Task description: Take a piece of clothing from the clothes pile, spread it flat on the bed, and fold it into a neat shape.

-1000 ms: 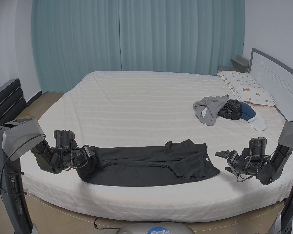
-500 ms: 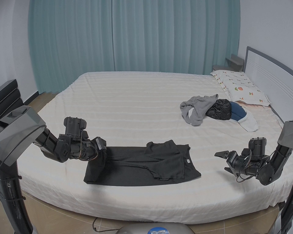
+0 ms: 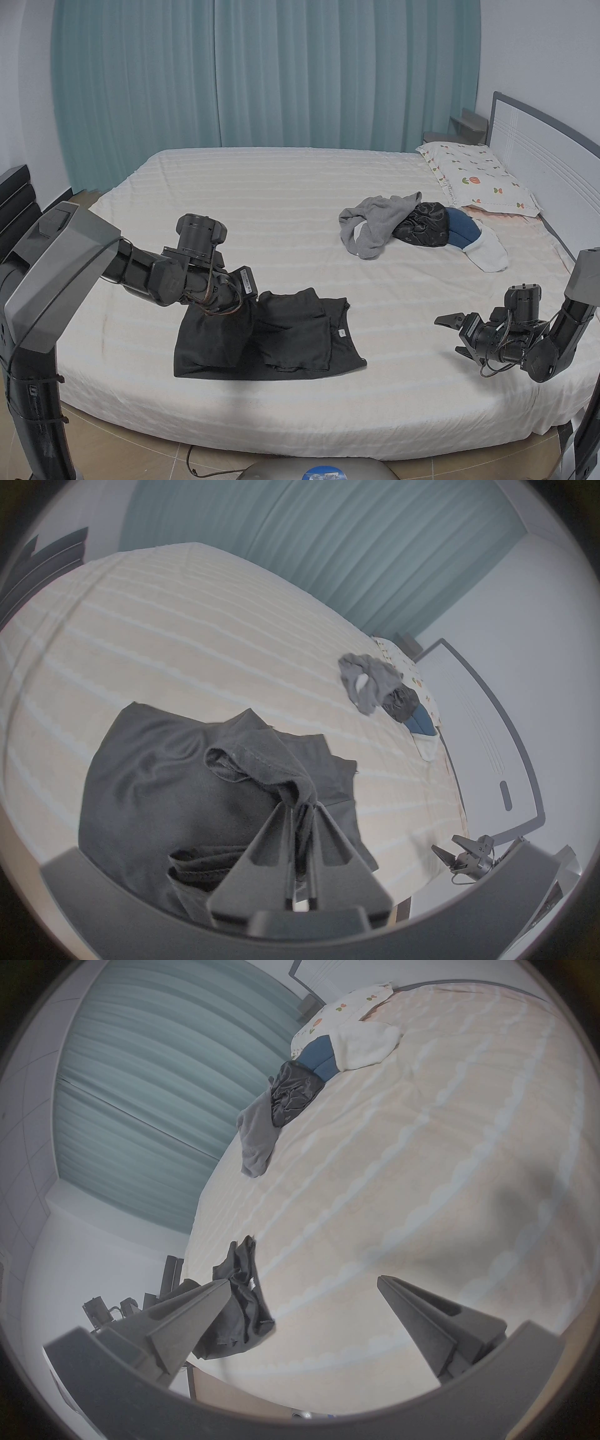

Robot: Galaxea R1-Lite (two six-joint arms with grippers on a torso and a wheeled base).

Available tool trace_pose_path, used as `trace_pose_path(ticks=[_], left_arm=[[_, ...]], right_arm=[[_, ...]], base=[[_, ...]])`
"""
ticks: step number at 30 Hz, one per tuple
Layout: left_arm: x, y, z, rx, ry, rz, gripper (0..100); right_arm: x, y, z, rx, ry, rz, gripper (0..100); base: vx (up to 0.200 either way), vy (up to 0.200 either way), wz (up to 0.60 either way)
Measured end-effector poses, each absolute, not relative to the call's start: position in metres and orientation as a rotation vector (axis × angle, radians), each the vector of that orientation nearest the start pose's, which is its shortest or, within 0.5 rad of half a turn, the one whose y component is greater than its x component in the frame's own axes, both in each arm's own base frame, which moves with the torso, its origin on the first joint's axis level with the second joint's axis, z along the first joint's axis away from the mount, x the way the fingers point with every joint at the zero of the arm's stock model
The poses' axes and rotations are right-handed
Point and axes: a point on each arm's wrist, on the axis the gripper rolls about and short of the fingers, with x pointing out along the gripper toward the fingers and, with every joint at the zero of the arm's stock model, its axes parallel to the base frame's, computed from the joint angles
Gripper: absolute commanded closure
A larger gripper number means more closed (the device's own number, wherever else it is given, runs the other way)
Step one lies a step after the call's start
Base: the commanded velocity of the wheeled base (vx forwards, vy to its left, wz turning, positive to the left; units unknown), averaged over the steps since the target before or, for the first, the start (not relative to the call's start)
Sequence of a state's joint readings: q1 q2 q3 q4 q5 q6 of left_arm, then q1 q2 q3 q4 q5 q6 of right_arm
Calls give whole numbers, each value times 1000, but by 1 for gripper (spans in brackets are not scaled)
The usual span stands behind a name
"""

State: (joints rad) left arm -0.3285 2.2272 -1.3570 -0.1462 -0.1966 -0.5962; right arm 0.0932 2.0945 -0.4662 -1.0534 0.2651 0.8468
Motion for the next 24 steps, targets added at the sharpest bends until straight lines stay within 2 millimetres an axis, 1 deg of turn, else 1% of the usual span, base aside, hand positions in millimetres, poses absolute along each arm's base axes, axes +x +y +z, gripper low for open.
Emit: trace_pose_path(ticks=[2, 8, 12, 19, 20, 24], left_arm=[[407, -152, 85, -497, 869, -276, 100], [417, -177, 82, -453, 863, -250, 100], [419, -193, 75, -437, 869, -255, 100], [417, -210, 68, -432, 883, -271, 100], [417, -212, 68, -432, 881, -276, 0], [415, -216, 65, -425, 908, -274, 0]], right_arm=[[299, 34, 25, 863, 693, 84, 0], [299, 35, 25, 862, 695, 86, 0], [298, 36, 25, 860, 699, 88, 0], [299, 37, 24, 857, 700, 92, 0], [299, 37, 24, 857, 702, 92, 0], [299, 38, 23, 857, 706, 91, 0]], base=[[0, -200, 0], [0, 0, 0], [0, 0, 0], [0, 0, 0], [0, 0, 0], [0, 0, 0]])
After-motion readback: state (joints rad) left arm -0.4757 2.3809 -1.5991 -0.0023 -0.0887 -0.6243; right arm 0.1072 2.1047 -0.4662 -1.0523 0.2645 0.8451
